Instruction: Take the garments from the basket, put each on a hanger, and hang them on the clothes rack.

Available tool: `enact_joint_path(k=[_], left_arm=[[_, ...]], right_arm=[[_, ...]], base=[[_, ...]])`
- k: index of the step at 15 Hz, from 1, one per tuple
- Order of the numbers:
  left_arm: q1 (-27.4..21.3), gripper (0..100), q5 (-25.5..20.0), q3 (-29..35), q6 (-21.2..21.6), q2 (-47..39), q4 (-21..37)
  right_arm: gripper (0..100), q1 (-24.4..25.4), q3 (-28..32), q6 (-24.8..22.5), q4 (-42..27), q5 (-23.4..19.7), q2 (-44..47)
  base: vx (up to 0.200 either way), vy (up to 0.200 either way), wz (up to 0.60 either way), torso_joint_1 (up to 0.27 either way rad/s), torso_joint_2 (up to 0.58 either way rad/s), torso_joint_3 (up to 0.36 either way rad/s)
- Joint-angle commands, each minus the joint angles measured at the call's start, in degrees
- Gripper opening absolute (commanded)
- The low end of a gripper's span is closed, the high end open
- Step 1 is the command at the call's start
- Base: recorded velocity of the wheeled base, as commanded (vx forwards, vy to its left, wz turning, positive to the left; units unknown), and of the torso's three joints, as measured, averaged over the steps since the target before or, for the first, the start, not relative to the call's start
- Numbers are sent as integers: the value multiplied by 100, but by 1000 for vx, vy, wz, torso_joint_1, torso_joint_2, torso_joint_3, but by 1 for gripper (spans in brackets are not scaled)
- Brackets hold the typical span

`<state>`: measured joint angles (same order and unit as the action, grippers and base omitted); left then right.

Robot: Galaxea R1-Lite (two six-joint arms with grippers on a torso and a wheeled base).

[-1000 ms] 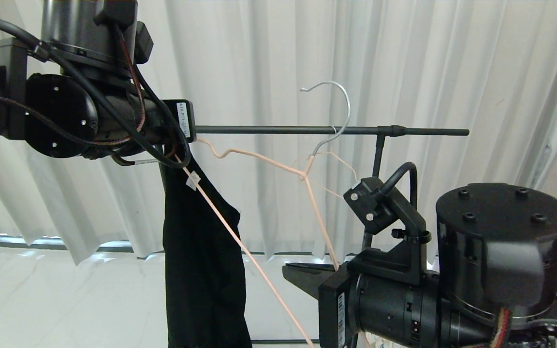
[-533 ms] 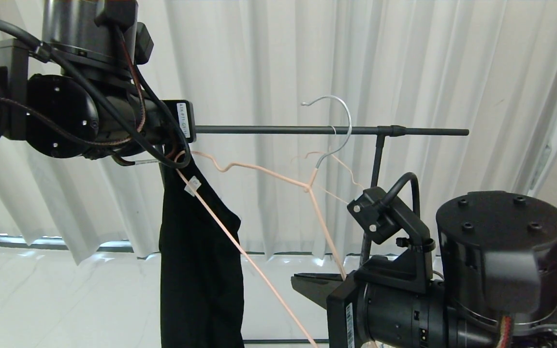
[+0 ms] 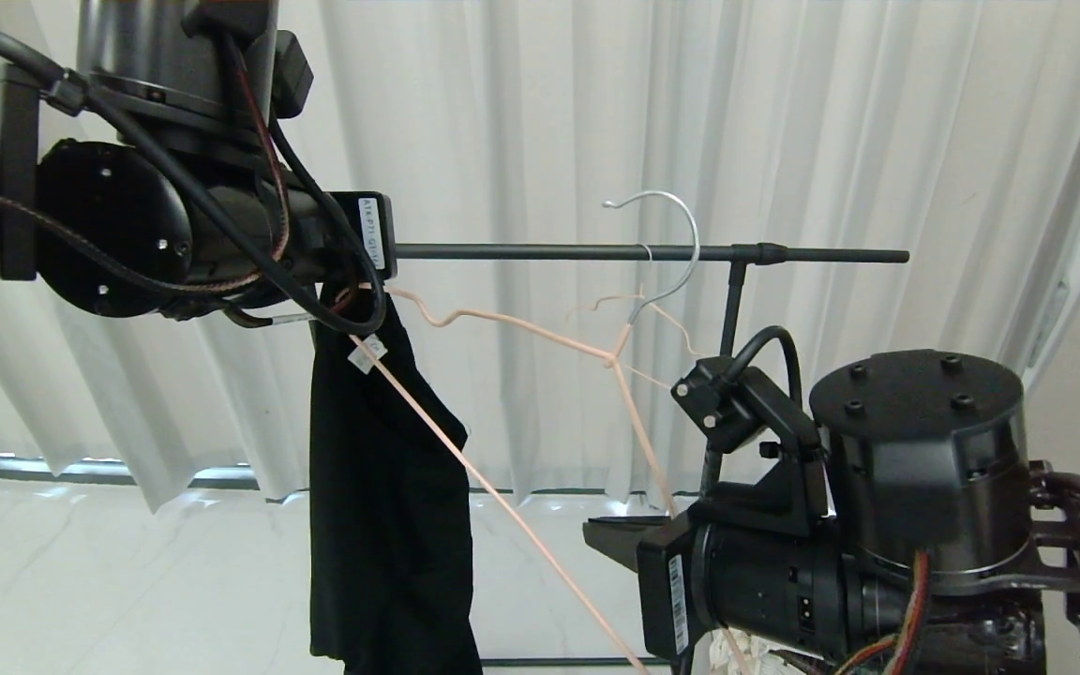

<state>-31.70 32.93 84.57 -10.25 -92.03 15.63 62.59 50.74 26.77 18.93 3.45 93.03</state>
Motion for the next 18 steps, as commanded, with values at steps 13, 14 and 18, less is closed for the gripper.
enact_joint_path(k=[13,14,18], left_arm=[[-118,0,232,-63,-12,-123,-262],[5,0,241,-63,-12,-158,-280],[137,0,495,-72,-3,-281,-552]], right_arm=[[0,-221,701,127,-1085,244,-162],[0,-238,692,127,-1085,393,-206],[0,-344,709,179,-1049,850,-276]], base=[[0,0,0,0,0,0],[0,0,0,0,0,0],[0,0,0,0,0,0]])
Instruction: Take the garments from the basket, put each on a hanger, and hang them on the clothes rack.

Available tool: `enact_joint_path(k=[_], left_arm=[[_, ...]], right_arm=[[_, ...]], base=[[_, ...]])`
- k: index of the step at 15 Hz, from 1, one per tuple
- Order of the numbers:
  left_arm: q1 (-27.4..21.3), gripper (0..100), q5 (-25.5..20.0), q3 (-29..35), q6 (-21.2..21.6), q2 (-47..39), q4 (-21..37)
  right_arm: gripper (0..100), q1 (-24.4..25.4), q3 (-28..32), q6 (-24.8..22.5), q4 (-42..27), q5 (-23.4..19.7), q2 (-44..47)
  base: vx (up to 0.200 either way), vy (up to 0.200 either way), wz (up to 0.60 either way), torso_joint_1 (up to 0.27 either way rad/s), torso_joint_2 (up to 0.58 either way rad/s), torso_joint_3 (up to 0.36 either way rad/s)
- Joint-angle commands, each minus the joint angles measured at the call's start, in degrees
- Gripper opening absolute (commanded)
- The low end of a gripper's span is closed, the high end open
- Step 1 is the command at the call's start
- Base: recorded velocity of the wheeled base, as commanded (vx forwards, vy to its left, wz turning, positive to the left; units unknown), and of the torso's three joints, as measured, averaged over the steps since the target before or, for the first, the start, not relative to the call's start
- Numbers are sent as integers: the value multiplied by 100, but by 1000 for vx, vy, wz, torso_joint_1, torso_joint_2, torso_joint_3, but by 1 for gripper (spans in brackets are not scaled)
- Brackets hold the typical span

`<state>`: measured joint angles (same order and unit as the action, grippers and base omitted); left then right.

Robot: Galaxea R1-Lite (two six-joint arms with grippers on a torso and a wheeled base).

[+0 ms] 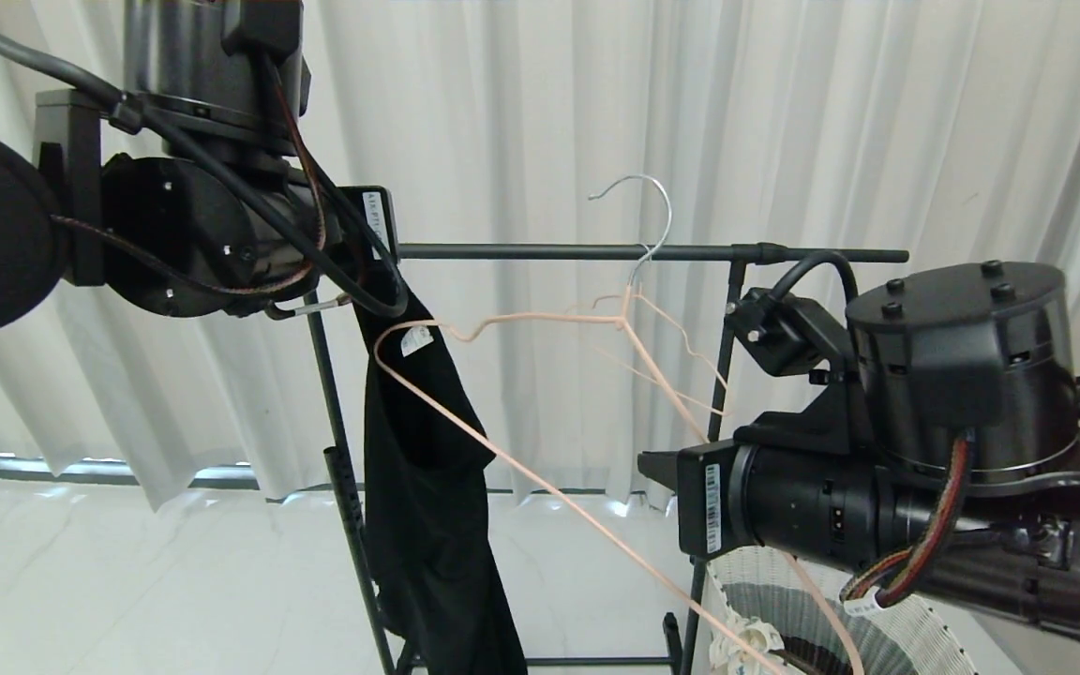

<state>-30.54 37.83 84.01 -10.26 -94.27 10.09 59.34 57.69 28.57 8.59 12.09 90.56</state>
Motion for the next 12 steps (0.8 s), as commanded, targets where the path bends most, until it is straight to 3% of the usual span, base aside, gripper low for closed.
enact_joint_path(k=[1,12], left_arm=[[22,0,41,-16,-2,-83,1],[22,0,58,178,-2,-127,1]], right_arm=[[0,-19,6,17,169,144,-21],[0,411,-47,52,485,144,365]], base=[[0,0,0,0,0,0],[0,0,0,0,0,0]])
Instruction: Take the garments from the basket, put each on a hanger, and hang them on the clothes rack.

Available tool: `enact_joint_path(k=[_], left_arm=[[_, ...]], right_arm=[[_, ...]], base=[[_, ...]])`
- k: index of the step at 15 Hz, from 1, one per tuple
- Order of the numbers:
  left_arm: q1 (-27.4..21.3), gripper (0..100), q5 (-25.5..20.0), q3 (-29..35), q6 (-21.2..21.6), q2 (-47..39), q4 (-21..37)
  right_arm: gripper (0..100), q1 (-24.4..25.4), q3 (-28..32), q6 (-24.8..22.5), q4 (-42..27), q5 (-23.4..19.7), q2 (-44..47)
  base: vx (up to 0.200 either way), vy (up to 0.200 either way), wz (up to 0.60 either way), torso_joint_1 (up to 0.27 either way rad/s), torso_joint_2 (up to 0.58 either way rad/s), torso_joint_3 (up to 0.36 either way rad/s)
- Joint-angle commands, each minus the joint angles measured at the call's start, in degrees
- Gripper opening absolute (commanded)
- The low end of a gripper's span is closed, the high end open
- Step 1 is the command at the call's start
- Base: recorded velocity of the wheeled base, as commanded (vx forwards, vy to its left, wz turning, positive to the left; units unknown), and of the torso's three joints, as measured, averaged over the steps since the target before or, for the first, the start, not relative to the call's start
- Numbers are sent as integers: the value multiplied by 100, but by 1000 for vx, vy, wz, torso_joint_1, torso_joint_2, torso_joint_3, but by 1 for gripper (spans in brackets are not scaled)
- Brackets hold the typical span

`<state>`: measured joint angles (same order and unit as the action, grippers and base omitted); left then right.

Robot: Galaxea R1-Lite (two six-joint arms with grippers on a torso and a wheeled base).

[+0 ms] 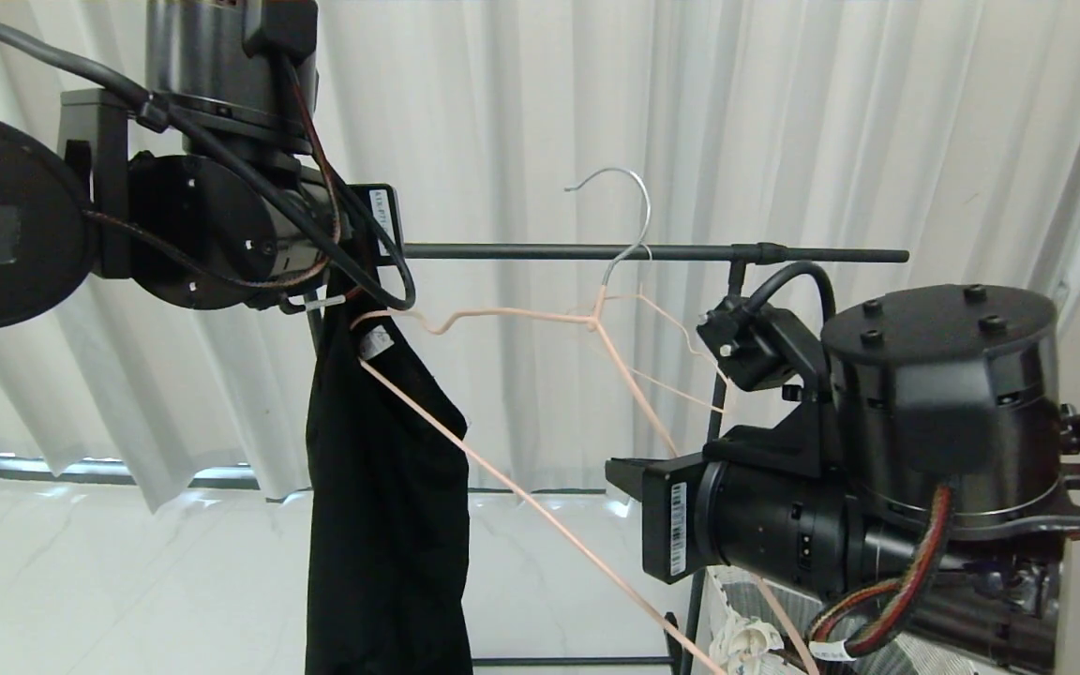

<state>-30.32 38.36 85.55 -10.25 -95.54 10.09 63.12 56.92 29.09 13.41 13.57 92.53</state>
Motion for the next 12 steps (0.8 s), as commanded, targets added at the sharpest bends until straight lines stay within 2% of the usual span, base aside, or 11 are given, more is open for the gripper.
enact_joint_path(k=[1,4,12], left_arm=[[0,0,4,32,-3,9,-7],[-18,0,4,-4,-3,26,1],[-36,0,13,40,-161,26,1]], right_arm=[[0,33,30,1,4,-3,204],[0,33,118,9,13,5,363],[0,60,935,9,56,76,1083]], base=[[0,0,0,0,0,0],[0,0,0,0,0,0],[0,0,0,0,0,0]])
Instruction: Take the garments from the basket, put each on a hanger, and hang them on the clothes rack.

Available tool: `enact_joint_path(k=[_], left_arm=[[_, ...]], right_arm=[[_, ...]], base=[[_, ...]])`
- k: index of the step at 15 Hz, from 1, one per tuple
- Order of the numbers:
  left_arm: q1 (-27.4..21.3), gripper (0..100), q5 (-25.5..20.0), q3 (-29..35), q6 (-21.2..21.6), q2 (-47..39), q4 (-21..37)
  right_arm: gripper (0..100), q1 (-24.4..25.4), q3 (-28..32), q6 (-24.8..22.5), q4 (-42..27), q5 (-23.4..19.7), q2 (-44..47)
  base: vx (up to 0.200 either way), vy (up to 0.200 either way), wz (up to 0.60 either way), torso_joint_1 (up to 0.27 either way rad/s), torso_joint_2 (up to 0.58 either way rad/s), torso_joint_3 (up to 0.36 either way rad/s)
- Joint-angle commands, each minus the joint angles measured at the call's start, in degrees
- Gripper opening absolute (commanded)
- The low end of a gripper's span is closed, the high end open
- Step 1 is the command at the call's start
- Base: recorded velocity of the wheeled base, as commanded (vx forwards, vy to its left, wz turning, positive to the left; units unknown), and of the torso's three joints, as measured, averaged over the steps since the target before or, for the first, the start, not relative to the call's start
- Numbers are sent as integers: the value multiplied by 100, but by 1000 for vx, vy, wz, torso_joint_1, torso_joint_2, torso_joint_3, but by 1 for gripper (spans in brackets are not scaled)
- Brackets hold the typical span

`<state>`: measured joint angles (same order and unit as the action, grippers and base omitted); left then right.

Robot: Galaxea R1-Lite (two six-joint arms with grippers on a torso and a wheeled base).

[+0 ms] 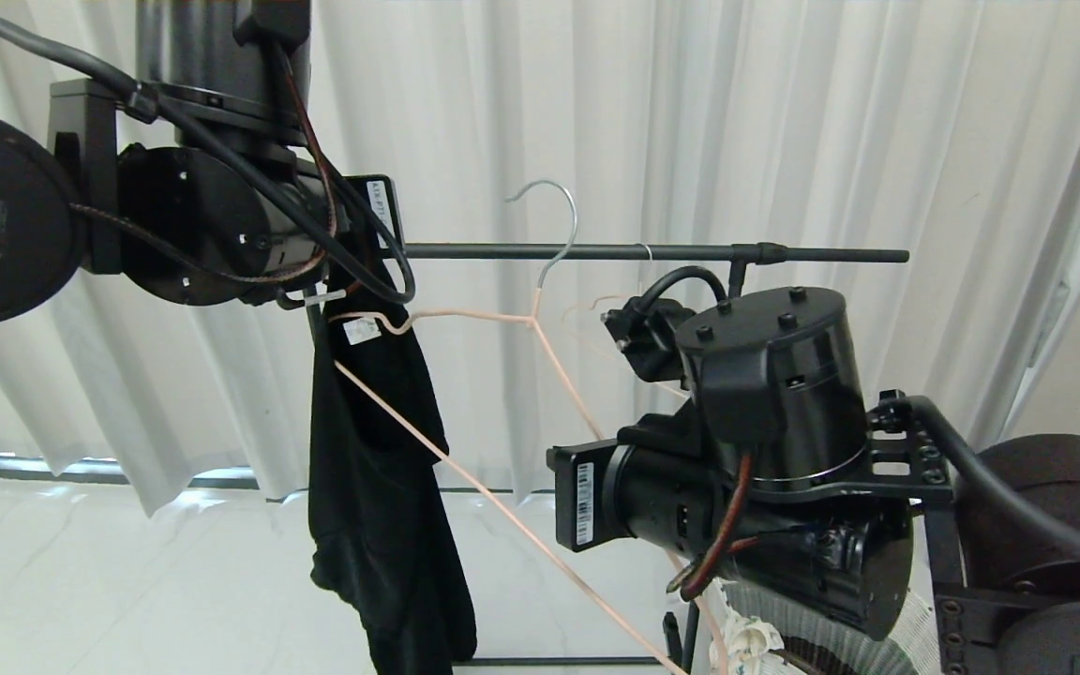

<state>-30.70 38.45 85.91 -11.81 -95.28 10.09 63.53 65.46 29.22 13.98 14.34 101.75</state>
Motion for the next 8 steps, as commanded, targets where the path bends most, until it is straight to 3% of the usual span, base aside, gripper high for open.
enact_joint_path(k=[1,6,8], left_arm=[[2,0,5,31,-14,-8,1],[108,0,5,154,-102,-43,1],[248,0,75,154,4,-34,19]], right_arm=[[0,63,89,-4,-10,-1,169],[0,213,45,-4,-36,17,240],[0,169,45,5,-133,403,266]], base=[[0,0,0,0,0,0],[0,0,0,0,0,0],[0,0,0,0,0,0]])
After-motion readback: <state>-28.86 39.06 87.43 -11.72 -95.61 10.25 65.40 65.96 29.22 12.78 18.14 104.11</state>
